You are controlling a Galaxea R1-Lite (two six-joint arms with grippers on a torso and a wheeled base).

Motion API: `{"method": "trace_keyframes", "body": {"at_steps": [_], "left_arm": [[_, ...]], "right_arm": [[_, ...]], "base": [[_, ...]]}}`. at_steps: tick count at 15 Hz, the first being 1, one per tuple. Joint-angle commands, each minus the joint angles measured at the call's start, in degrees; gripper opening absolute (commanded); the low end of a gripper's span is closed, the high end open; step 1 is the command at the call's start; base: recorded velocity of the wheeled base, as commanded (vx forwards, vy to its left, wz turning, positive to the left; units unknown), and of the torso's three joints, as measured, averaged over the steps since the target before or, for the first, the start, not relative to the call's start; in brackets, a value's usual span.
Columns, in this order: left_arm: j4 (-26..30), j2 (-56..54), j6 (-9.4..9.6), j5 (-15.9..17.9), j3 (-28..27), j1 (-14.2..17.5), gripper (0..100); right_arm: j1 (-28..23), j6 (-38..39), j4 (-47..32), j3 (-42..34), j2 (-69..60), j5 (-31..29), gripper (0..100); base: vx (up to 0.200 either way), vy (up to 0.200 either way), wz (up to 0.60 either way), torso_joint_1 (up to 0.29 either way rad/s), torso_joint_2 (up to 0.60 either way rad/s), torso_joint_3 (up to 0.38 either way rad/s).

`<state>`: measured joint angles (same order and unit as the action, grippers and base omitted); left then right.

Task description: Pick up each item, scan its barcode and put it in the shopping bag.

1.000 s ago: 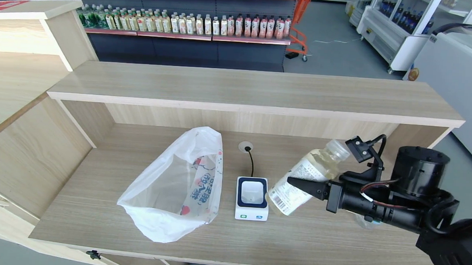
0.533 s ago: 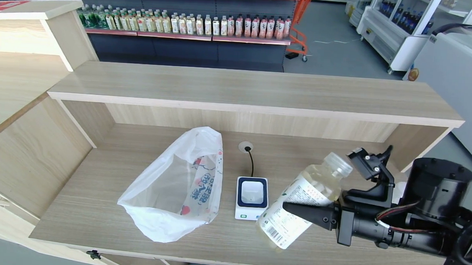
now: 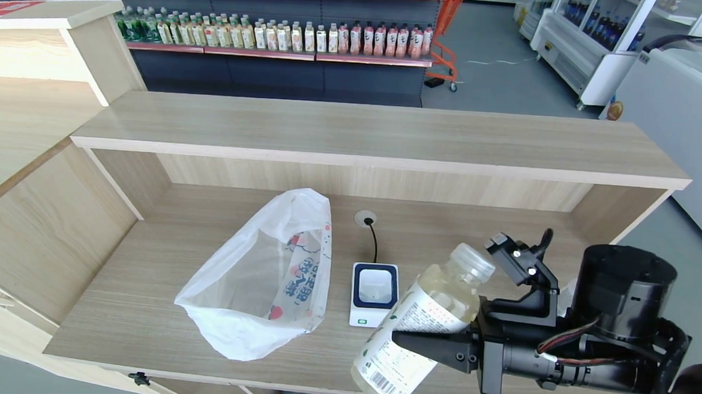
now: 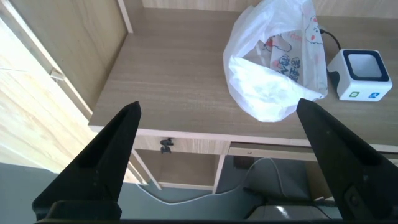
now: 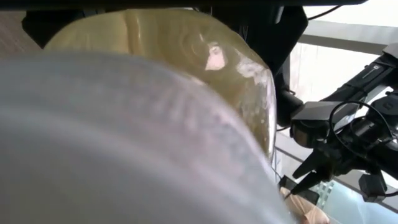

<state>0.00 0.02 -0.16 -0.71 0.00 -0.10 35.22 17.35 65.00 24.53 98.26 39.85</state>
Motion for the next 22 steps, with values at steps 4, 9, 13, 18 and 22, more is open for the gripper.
{"method": "trace_keyframes", "body": {"at_steps": [4,9,13,18,22], "left_arm": [[0.00,-0.02,-0.02,0.00,0.00,0.01,100],[0.00,-0.02,-0.02,-0.08,0.00,0.01,100],[0.00,-0.02,-0.02,-0.08,0.00,0.01,100],[0.00,-0.02,-0.02,0.00,0.00,0.01,100],[0.00,-0.02,-0.02,0.00,0.00,0.01,100]], "right_arm": [[2.22,0.14,-0.22,-0.09,0.97,0.05,0],[2.49,0.14,-0.22,-0.09,1.50,0.05,0],[2.40,0.06,-0.14,-0.01,1.76,0.05,0],[1.87,-0.03,0.04,-0.18,1.94,-0.39,0],[1.43,-2.58,0.13,0.08,1.24,-2.06,0]], "base": [[0.000,0.000,0.00,0.000,0.00,0.000],[0.000,0.000,0.00,0.000,0.00,0.000],[0.000,0.000,0.00,0.000,0.00,0.000],[0.000,0.000,0.00,0.000,0.00,0.000],[0.000,0.000,0.00,0.000,0.00,0.000]]}}
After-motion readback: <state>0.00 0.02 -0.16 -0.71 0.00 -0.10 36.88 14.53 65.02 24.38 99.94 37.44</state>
